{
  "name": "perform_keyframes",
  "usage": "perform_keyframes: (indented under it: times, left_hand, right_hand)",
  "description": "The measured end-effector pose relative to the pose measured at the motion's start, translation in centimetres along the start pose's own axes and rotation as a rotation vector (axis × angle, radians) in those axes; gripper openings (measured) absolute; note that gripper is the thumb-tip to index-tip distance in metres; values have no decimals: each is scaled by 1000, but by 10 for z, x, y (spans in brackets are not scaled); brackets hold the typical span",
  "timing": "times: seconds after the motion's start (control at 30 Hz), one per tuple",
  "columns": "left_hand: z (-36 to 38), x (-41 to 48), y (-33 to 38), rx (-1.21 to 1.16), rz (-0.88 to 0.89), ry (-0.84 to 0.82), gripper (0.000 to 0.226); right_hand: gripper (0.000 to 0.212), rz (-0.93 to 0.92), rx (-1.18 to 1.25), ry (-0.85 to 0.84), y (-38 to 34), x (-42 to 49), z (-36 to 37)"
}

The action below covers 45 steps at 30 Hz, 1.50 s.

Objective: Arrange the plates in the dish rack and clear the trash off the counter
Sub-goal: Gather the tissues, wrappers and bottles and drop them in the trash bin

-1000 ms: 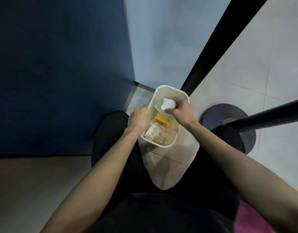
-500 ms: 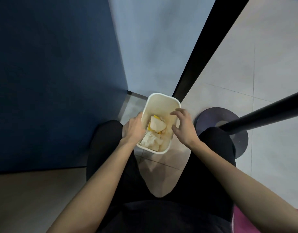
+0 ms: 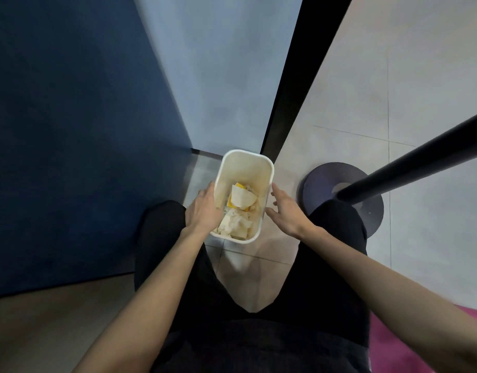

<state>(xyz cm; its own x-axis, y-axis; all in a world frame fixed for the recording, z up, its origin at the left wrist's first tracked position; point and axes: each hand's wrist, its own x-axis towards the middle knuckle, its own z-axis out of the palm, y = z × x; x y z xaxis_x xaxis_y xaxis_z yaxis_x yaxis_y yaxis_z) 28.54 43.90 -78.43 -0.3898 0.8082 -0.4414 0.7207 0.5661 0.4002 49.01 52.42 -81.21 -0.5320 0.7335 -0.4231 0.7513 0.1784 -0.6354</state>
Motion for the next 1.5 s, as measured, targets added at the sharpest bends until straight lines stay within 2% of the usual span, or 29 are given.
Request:
perform_keyframes:
  times: [0.07,0.3,0.47,0.67,0.8,0.97,1.1,1.27,1.4,1.5]
  left_hand:
    - [-14,-17,4,-27,-20,-15,53]
    - [-120,-104,40,-309,-79,-62,27]
    - [-213,-183,85,-367,-78,-62,32]
    - [-314,-286,129,-446,-103,-46,23]
    - [-353,-350,151,-538,-173,79,33]
    - [-365,-428,167,-593,-257,207,17]
    - [-364,-491,162,-629,-343,385,18]
    - [-360,-581,138,-700,-500,601,19]
    - [-353,-656,113,-720,-636,786,16]
    - [-350,-711,91,-743,-676,910,15]
  right_hand:
    - [64,40,-29,-16,-15,-15,-17]
    - [18,19,-32,-137,-123,-91,-99]
    - [16,11,-51,-255,-220,-155,-173]
    - [15,-92,-77,-322,-312,-231,-249]
    - [15,-212,-119,-364,-354,-271,-276]
    - [20,-423,-153,-428,-397,-306,-289]
    - [13,-576,-191,-527,-424,-334,-280]
    - [12,-766,-258,-707,-478,-388,-243]
    - [14,-768,-183,-855,-525,-444,-195]
    - [14,-801,-142,-918,-558,-489,-153]
